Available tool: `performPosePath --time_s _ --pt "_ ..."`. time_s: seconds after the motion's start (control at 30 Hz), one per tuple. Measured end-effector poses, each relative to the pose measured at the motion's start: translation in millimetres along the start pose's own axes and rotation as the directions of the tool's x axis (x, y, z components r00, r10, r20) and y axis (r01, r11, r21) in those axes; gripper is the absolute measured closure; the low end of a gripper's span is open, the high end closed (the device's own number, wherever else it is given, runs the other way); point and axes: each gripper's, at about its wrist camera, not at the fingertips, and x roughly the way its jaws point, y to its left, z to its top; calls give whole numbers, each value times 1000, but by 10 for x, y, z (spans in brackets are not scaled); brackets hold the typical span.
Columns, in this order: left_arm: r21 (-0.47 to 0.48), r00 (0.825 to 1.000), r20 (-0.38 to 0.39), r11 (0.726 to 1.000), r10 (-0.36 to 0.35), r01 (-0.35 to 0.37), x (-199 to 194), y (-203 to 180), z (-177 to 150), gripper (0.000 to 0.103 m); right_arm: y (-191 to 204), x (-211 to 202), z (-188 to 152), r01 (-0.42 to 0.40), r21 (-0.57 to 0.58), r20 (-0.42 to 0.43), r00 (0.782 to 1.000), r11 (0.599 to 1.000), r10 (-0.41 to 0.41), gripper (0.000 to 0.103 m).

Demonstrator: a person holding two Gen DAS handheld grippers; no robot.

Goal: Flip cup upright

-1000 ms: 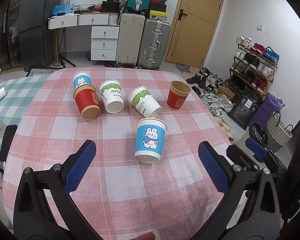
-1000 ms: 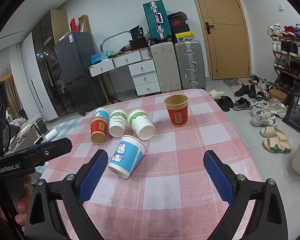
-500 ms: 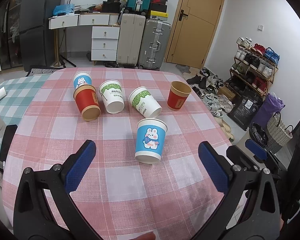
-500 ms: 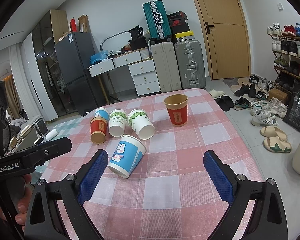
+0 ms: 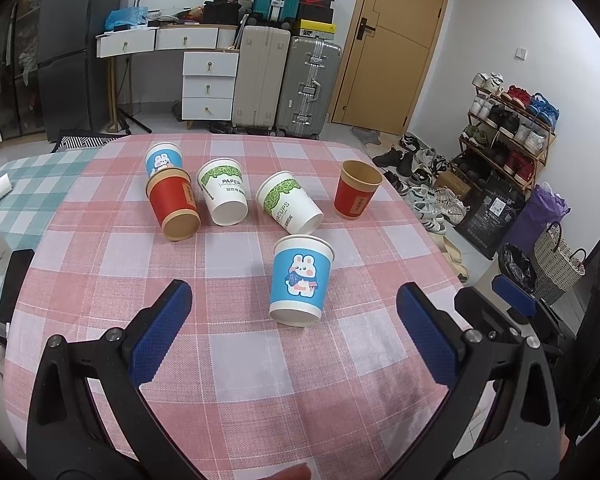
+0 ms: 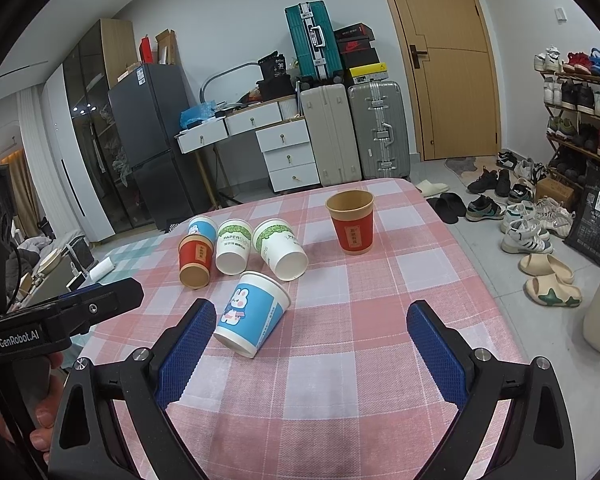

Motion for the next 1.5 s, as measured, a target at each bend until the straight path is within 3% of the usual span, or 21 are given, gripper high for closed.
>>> performPosePath --time_s 1.3,1.5 --pt "2 1000 -11 1000 -4 4 31 -32 4 1 -51 0 65 19 -7 1 1000 1000 -19 5" --pt "19 997 -72 1000 -6 8 272 -20 34 1 -108 57 12 30 11 -7 1000 999 -30 5"
